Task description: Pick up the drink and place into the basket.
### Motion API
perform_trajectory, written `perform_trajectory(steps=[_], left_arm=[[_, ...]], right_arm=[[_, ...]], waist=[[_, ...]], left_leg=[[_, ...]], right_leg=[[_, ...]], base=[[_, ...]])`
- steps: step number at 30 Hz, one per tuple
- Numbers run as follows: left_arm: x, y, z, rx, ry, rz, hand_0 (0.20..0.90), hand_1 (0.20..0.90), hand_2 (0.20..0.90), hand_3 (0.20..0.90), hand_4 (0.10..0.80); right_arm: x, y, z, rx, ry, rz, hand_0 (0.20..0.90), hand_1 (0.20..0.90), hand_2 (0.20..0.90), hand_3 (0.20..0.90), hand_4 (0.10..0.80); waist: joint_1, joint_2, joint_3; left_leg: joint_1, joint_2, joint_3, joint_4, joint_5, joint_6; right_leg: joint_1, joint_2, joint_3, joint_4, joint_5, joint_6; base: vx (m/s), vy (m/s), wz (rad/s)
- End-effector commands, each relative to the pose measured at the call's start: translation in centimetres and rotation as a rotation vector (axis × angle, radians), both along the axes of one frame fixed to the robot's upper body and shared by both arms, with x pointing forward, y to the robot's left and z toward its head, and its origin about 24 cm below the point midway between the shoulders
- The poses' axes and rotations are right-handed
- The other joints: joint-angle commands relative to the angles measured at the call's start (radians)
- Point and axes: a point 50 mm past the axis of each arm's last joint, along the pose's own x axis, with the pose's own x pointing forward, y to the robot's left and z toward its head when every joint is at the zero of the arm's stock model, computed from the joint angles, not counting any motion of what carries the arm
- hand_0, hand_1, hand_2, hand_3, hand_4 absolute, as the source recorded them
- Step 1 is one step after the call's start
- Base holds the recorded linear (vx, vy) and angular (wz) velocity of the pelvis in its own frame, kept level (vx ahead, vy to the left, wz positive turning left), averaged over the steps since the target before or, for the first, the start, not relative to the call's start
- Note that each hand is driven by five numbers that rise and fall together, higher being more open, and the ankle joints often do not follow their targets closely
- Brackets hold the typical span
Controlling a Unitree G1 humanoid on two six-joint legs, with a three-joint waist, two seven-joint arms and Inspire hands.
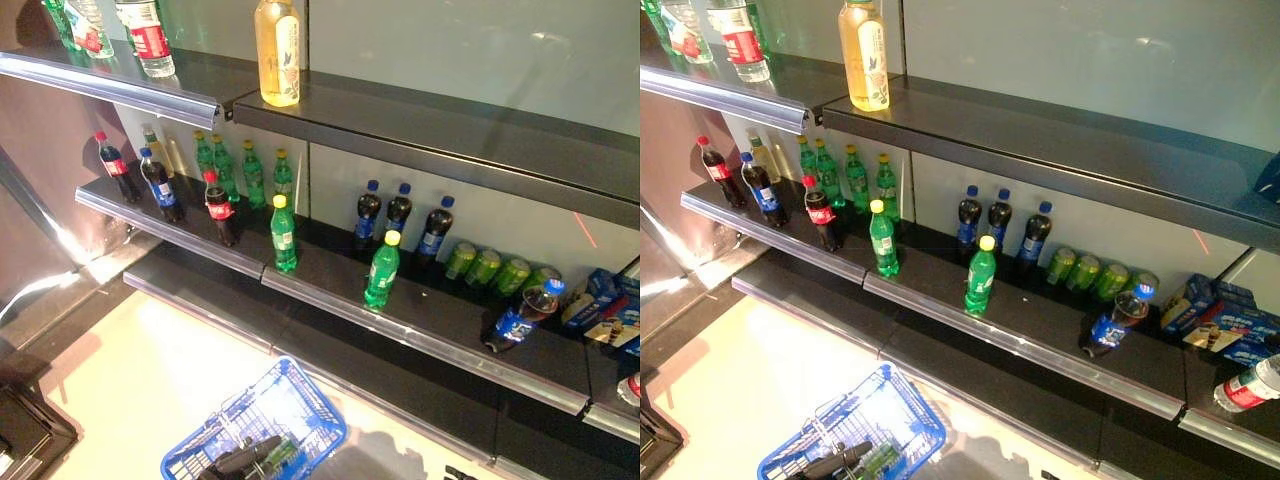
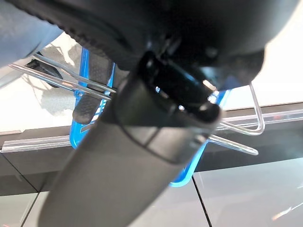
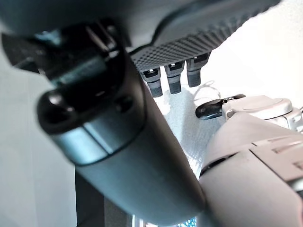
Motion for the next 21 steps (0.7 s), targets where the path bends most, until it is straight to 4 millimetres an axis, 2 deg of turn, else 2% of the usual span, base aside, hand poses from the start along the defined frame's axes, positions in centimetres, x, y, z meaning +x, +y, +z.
perform_trajectory(steps=[1,10,14,17,20,21], left_arm=[[3.1,-0.8,0.9,-0.08,-0.152,-0.077,0.3,0.3,0.3,0.2,0.1],[3.2,-0.8,1.0,-0.086,-0.161,-0.067,0.3,0.3,0.3,0.2,0.1],[3.0,-0.7,0.9,-0.083,-0.154,-0.063,0.3,0.3,0.3,0.2,0.1],[3.1,-0.4,1.0,-0.08,-0.164,-0.039,0.3,0.3,0.3,0.2,0.1],[4.3,-0.5,1.4,-0.079,-0.196,-0.057,0.3,0.3,0.3,0.2,0.1],[4.8,-0.7,1.5,-0.08,-0.206,-0.054,0.3,0.3,0.3,0.2,0.1]], right_arm=[[3.2,-1.7,1.0,-0.038,-0.085,0.032,0.9,0.9,0.9,0.9,0.8],[3.2,-1.6,1.0,-0.036,-0.087,0.027,0.9,0.9,0.9,0.9,0.8],[3.1,-1.6,1.0,-0.033,-0.09,0.002,0.9,0.9,0.9,0.9,0.8],[3.0,-1.6,1.0,-0.03,-0.083,0.024,0.9,0.9,0.9,0.9,0.8],[2.9,-1.7,1.0,-0.021,-0.088,0.01,0.9,0.9,0.9,0.9,0.8],[3.0,-1.6,1.0,-0.02,-0.09,0.007,0.9,0.9,0.9,0.9,0.8]], waist=[[0.022,0.02,0.024],[0.023,0.02,0.022],[0.024,0.02,0.024],[0.021,0.022,0.026],[0.002,0.028,0.042],[0.001,0.028,0.049]], left_leg=[[0.008,-0.124,0.008,0.006,-0.059,0.076],[0.007,-0.123,0.008,0.006,-0.059,0.077],[0.012,-0.133,0.003,0.006,-0.065,0.081],[0.019,-0.132,-0.012,0.006,-0.069,0.088],[0.023,-0.117,-0.065,0.006,-0.047,0.099],[0.016,-0.11,-0.078,0.012,-0.04,0.097]], right_leg=[[0.021,0.086,-0.117,0.03,-0.043,-0.016],[0.021,0.086,-0.115,0.03,-0.042,-0.017],[0.02,0.086,-0.113,0.034,-0.043,-0.016],[0.011,0.09,-0.077,0.057,-0.055,-0.022],[-0.012,0.123,0.039,0.133,-0.095,-0.049],[-0.017,0.134,0.046,0.146,-0.104,-0.058]], base=[[0.0,0.0,0.0],[0.0,0.0,0.0],[0.0,0.0,0.0],[0.008,-0.065,-0.01],[-0.035,-0.159,-0.01],[-0.064,-0.167,0.0]])
